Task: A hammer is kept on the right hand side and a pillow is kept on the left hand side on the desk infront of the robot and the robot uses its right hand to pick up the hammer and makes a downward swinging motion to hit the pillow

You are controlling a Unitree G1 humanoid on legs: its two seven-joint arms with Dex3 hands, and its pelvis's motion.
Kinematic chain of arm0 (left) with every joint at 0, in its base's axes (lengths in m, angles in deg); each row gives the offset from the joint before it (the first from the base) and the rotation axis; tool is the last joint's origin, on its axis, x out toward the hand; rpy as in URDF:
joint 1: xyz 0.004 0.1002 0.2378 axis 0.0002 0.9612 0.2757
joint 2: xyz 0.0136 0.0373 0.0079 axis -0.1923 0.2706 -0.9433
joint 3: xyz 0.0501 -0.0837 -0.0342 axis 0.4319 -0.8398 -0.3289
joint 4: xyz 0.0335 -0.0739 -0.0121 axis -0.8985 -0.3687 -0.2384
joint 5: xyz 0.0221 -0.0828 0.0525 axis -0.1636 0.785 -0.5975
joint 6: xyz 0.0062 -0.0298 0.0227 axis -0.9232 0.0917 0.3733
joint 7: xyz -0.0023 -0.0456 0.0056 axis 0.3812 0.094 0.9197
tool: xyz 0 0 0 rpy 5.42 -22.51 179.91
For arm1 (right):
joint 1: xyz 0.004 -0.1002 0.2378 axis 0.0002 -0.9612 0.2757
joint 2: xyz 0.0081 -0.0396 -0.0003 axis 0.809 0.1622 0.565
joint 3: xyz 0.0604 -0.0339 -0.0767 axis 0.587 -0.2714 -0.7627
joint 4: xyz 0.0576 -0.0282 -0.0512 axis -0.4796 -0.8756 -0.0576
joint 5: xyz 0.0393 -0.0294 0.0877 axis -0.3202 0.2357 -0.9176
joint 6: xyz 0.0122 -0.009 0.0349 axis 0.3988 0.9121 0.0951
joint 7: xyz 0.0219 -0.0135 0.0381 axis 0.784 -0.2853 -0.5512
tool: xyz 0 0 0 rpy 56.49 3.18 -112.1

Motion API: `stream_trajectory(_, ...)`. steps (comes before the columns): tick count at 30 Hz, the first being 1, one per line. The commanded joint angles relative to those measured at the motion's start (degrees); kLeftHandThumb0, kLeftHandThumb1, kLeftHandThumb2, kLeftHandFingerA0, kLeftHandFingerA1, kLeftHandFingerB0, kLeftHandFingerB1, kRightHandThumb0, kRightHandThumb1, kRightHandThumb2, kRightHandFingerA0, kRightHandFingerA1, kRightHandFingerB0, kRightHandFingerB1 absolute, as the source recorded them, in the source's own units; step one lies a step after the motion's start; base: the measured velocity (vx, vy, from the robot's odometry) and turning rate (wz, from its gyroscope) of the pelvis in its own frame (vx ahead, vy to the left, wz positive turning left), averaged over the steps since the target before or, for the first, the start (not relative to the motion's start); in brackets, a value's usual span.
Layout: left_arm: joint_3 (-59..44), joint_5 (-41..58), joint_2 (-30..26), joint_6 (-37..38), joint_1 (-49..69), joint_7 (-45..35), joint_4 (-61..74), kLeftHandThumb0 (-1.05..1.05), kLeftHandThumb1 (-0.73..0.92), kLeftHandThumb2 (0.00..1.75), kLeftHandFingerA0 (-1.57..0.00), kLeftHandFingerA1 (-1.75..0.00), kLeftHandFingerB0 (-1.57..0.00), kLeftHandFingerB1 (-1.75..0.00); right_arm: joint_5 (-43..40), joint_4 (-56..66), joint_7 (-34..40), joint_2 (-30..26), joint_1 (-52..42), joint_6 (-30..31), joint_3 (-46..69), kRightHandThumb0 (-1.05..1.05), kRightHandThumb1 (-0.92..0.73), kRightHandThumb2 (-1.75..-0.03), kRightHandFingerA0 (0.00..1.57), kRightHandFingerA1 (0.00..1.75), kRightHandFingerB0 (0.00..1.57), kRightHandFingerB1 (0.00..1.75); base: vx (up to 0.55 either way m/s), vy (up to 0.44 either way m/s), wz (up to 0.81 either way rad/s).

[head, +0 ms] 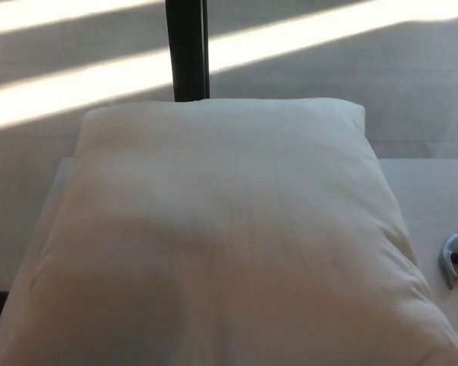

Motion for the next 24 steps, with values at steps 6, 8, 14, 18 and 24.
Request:
stream_trajectory(6, -1.13, 0.61, -2.57, -0.53, 0.98, 8.05, -1.44, -0.58, 0.71, 0.61, -0.74, -0.61, -0.61, -0.55, -14.43, -16.88, 10.12, 14.21, 0.08, -4.17, 17.51, -0.88, -0.77, -1.09, 0.02, 0.14, 0.00, 0.07, 0.00, 0.000, 0.00)
stream_trajectory(8, -1.21, 0.73, -2.61, -0.70, 0.85, 8.61, -1.32, -0.57, 0.70, 0.61, -0.76, -0.63, -0.64, -0.57, -13.64, -17.54, 11.56, 13.97, 0.81, -4.49, 17.54, -0.87, -0.74, -1.07, 0.02, 0.42, 0.00, 0.09, 0.00, 0.000, 0.00)
stream_trajectory(14, -1.23, 0.67, -2.59, -1.16, 1.03, 8.77, -1.32, -0.58, 0.70, 0.61, -0.73, -0.61, -0.63, -0.56, -13.35, -16.01, 10.86, 14.98, 0.59, -4.54, 15.72, -0.75, -0.74, -0.84, 0.07, 0.51, 0.03, 0.14, 0.00, 0.000, 0.00)
stream_trajectory(18, -0.82, 0.39, -2.25, -0.92, 1.08, 8.90, -1.27, -0.57, 0.70, 0.61, -0.75, -0.61, -0.62, -0.56, -12.83, -14.75, 10.98, 15.09, -0.44, -4.71, 13.00, -0.67, -0.89, -0.69, 0.12, 0.49, 0.02, 0.20, 0.00, 0.000, 0.00)
stream_trajectory(24, -1.21, 0.86, -2.15, -0.78, 1.34, 8.00, -2.02, -0.56, 0.71, 0.61, -0.72, -0.61, -0.59, -0.55, -13.20, -15.69, 13.99, 14.02, -0.11, -4.66, 10.55, -0.60, -0.81, -0.65, 0.57, 1.31, 0.45, 0.61, 0.00, 0.000, 0.00)
